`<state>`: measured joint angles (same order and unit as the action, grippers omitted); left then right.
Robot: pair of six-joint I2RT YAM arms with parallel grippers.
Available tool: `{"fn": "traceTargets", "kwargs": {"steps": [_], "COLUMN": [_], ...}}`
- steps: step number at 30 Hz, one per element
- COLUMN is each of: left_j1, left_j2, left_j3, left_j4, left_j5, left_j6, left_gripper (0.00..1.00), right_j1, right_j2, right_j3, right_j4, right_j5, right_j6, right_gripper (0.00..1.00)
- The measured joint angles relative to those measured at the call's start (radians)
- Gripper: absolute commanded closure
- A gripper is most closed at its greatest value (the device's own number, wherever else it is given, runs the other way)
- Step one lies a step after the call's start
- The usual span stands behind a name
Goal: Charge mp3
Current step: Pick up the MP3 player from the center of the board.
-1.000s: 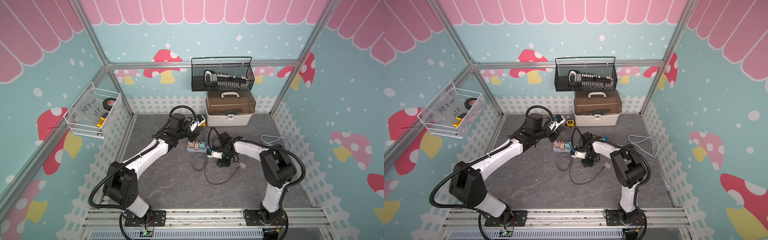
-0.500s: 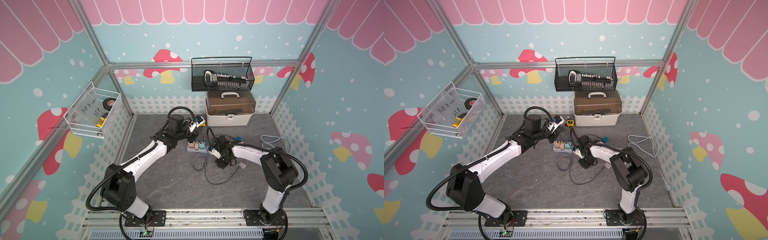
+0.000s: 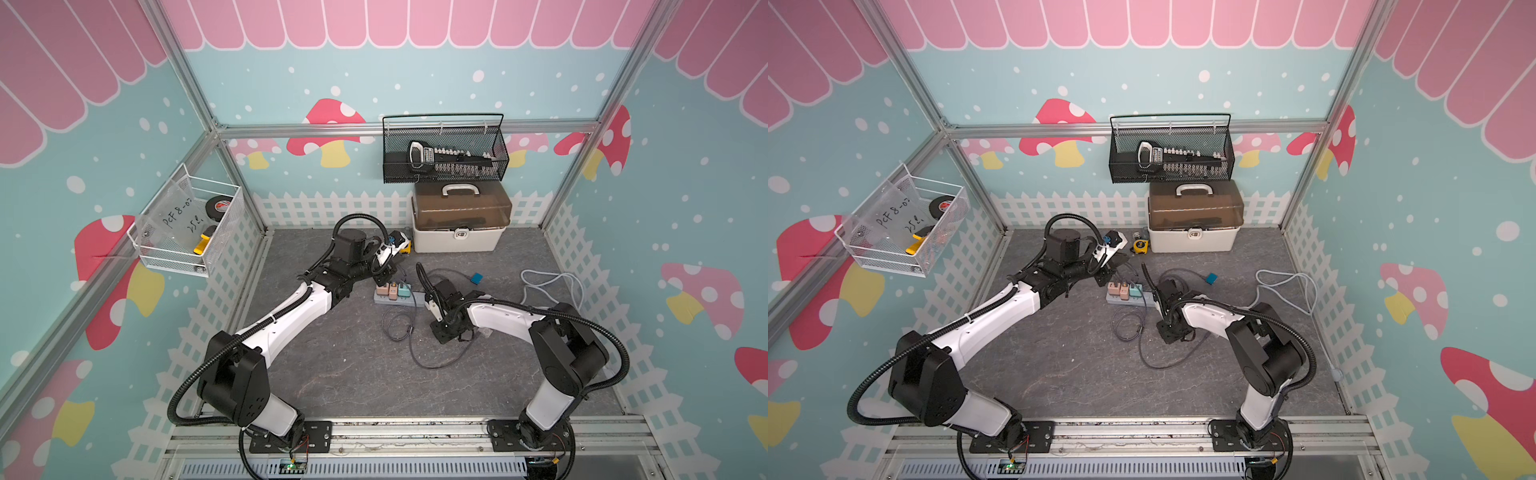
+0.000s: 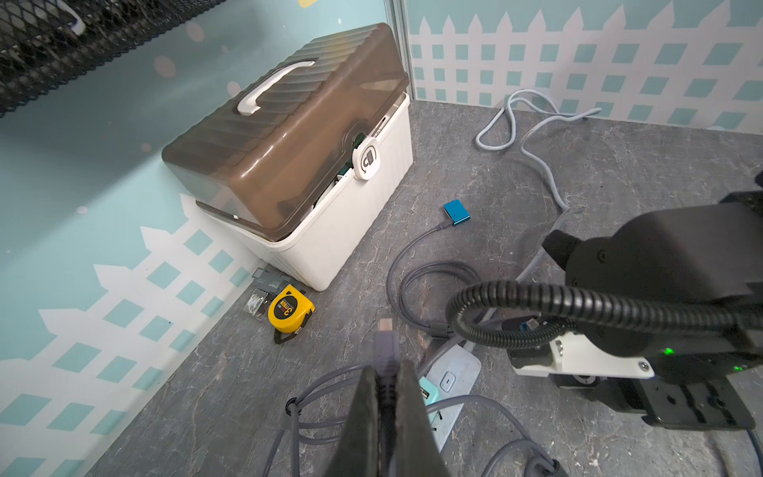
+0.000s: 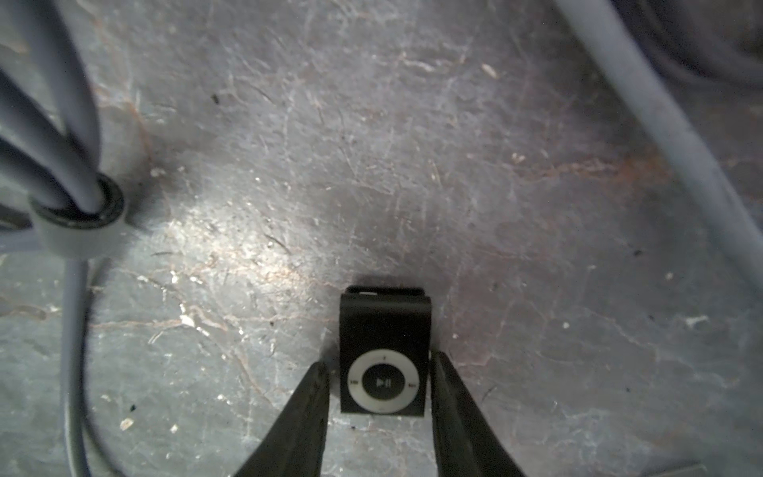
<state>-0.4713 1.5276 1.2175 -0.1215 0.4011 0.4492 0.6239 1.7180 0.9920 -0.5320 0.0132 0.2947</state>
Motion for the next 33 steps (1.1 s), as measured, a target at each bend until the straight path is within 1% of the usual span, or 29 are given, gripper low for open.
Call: {"fn": "traceTargets", "kwargs": {"steps": [6,11,15,18,23,26,29,33], "left_j1": [0.000,0.000,0.000,0.000,0.000,0.001,0.003,0.005], "left_j2": [0.000,0.000,0.000,0.000,0.000,0.000,0.000,0.000], "left_j3": [0.000,0.000,0.000,0.000,0.000,0.000,0.000,0.000], "left_j4": [0.000,0.000,0.000,0.000,0.000,0.000,0.003,0.021], "left_j5": [0.003,0.003,0.003,0.003,0.003,0.005,0.022,0.056], "left_j6": [0.000,0.000,0.000,0.000,-0.001,-0.010,-0.026,-0.055], "left_gripper": [1.00,1.00,1.00,1.00,1.00,1.00,1.00,1.00], "right_j1": [0.011,0.020,0.032,0.039,0.046,0.045,0.032,-0.031], "right_j2": [-0.016,-0.021,-0.024,-0.030,-0.051,-0.094,-0.167,-0.275], "right_j3": [-0.030,-0.040,-0.045,-0.053,-0.069,-0.074,-0.055,0.016], "right_j4": [0.042,0.061,0.072,0.083,0.084,0.031,-0.031,-0.088], "right_j5": [0.026,0.046,0.059,0.071,0.084,0.091,0.092,0.065], "right_j6": [0.071,0.101,0.110,0.116,0.118,0.107,0.084,0.047], "right_gripper": [0.62,0.67,0.77,0.80,0.83,0.84,0.84,0.84]}}
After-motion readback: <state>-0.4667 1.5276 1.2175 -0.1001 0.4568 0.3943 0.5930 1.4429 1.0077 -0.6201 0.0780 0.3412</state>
